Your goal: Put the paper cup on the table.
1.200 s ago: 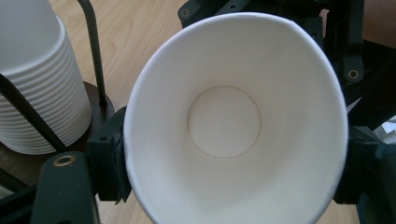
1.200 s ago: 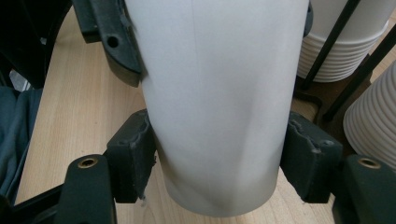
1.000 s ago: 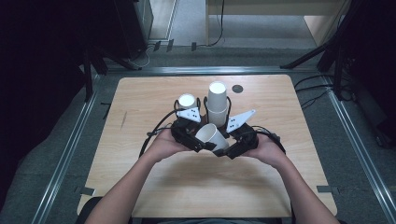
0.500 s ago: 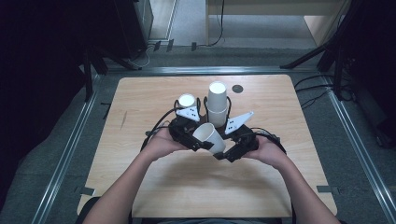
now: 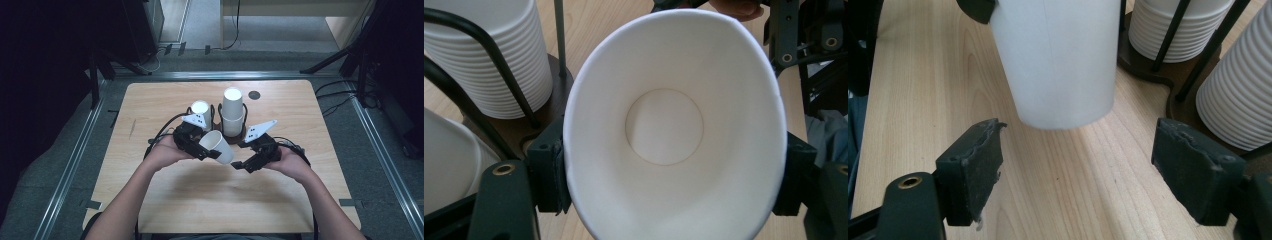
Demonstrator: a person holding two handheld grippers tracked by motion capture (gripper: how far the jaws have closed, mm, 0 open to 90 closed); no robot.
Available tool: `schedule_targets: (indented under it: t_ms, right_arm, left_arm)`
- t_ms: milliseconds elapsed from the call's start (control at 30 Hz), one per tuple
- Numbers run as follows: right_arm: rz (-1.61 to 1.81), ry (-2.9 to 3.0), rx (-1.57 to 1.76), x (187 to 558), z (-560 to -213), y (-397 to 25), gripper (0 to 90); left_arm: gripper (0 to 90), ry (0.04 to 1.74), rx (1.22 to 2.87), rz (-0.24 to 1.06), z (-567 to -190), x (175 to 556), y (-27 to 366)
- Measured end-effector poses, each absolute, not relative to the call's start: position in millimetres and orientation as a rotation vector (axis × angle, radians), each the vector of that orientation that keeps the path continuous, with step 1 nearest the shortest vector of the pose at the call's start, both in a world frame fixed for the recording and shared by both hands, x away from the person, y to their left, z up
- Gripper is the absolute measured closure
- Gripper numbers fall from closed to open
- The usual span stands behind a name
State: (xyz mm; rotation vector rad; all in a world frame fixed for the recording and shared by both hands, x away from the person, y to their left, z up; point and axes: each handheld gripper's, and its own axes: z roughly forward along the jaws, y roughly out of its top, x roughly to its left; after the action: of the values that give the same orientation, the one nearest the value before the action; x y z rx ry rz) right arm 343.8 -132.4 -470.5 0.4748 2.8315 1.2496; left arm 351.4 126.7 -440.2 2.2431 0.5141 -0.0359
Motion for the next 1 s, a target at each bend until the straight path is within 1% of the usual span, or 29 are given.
schedule_targets:
  t_ms: [133,367,500,800,1000]
  right_arm:
    - [1.246,2.816,0.501,344,-471,-135,20.5]
    - [1.230,2.780,0.574,349,-474,-142,20.5]
    - [1.225,2.760,0.597,349,-472,-147,20.5]
    - [1.220,2.729,0.636,349,-470,-159,20.6]
    - [1.223,2.719,0.651,352,-470,-163,20.6]
  left_arm:
    - [24.5,0.531,2.249,-0.031,-440,353,133]
    - [24.4,0.537,2.306,-0.015,-443,356,139]
    - [24.4,0.557,2.294,-0.019,-440,356,146]
    - [24.5,0.564,2.335,-0.027,-441,356,155]
    - [24.5,0.585,2.344,-0.005,-439,355,165]
